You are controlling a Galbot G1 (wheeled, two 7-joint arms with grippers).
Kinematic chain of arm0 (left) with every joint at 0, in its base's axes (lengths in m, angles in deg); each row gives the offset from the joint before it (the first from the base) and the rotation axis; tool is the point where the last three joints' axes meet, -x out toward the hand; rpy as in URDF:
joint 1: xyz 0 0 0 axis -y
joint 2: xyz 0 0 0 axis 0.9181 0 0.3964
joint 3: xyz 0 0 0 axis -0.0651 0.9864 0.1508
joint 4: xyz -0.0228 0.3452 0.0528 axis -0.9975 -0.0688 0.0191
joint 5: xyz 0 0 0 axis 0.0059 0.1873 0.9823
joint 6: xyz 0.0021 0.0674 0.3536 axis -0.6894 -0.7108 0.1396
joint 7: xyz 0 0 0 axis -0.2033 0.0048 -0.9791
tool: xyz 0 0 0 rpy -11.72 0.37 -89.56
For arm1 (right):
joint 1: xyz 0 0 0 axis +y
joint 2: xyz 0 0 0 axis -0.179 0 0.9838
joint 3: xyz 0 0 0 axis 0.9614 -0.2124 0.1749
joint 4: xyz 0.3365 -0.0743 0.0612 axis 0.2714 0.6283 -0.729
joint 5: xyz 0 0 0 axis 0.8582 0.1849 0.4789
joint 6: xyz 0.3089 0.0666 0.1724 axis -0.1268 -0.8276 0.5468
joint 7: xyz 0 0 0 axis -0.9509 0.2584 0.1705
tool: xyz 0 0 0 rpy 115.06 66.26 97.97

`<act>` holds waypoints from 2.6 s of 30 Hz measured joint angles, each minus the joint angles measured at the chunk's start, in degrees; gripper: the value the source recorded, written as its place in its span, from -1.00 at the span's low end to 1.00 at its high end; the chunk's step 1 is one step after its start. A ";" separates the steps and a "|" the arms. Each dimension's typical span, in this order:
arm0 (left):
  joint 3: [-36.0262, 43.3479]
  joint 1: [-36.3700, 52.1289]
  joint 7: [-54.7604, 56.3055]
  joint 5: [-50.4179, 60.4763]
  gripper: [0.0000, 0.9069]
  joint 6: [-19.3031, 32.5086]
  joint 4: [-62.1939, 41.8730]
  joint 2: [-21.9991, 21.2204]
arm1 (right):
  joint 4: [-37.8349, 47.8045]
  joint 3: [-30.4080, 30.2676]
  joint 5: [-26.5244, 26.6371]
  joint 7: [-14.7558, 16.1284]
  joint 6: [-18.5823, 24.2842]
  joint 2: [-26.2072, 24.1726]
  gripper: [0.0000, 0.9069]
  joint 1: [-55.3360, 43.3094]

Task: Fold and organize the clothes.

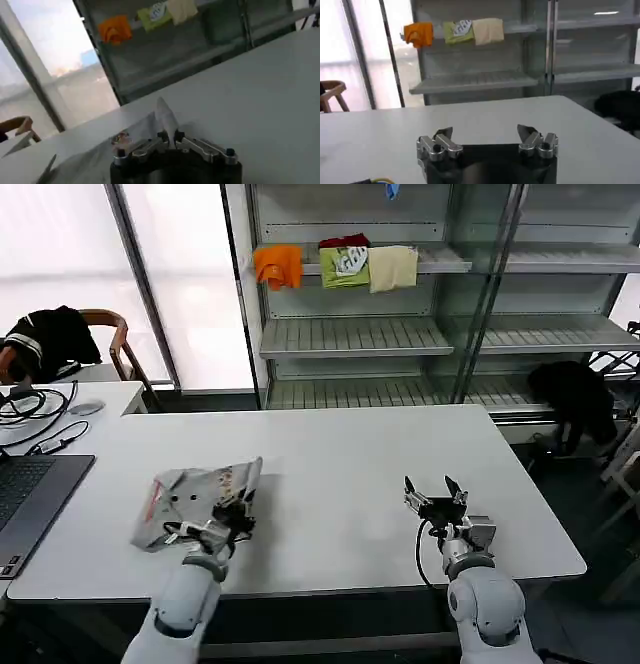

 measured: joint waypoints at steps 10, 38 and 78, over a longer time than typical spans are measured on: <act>9.88 8.43 7.63 -10.48 1.00 -0.61 -5.34 -6.30 | 0.17 -1.66 -0.14 0.36 -2.05 1.42 1.00 -1.62; -1.96 1.86 11.62 -24.64 1.00 -6.40 7.82 0.58 | 14.74 -15.55 18.94 -3.09 -4.57 7.36 -1.00 -8.45; -13.94 -7.02 10.25 -29.87 1.00 -7.94 11.69 0.68 | 1.57 -11.01 16.93 -3.06 -3.89 3.72 1.00 2.90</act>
